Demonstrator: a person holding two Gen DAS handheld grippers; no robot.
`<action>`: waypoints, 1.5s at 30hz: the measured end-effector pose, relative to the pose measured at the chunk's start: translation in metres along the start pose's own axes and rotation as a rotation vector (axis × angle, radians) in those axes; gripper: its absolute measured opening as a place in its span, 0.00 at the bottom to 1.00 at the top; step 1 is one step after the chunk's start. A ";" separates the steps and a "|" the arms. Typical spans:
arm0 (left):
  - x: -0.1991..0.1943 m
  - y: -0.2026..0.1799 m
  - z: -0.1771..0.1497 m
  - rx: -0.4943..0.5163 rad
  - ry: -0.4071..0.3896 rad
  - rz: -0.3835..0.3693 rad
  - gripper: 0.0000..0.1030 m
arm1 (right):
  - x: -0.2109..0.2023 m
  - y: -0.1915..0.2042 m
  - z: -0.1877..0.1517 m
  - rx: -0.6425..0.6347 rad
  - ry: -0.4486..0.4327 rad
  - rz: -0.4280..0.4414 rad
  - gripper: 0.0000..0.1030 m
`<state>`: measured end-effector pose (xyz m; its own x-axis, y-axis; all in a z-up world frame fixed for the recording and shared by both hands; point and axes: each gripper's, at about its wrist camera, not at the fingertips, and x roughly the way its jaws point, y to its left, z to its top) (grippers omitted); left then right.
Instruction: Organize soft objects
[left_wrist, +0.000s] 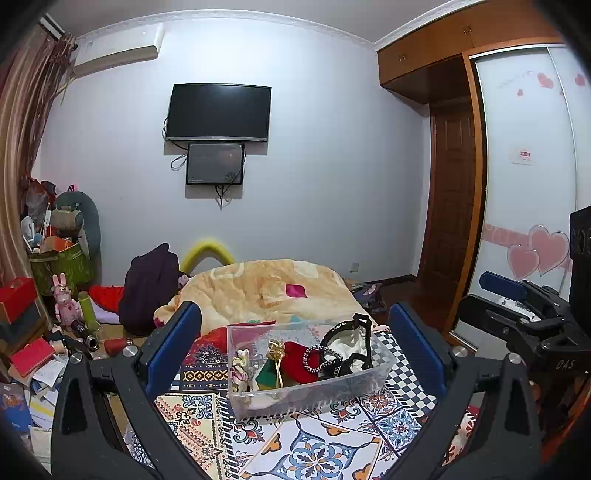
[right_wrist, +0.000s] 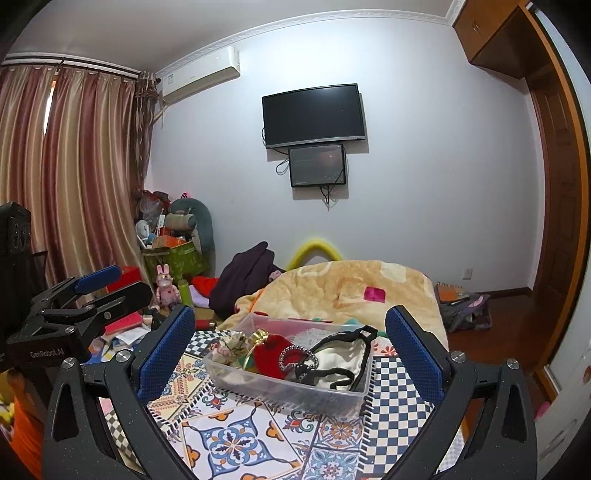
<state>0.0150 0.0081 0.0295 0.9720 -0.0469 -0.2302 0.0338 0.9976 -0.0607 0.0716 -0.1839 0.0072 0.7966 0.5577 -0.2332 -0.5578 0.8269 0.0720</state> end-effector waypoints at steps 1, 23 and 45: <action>0.000 0.000 0.000 0.000 0.001 -0.001 1.00 | 0.001 0.000 -0.001 0.000 0.001 0.000 1.00; 0.004 0.000 0.001 0.000 0.011 -0.021 1.00 | 0.002 0.000 -0.002 0.001 0.001 -0.002 1.00; 0.003 -0.004 0.001 -0.006 0.019 -0.044 1.00 | 0.004 -0.001 -0.002 -0.005 -0.004 -0.010 1.00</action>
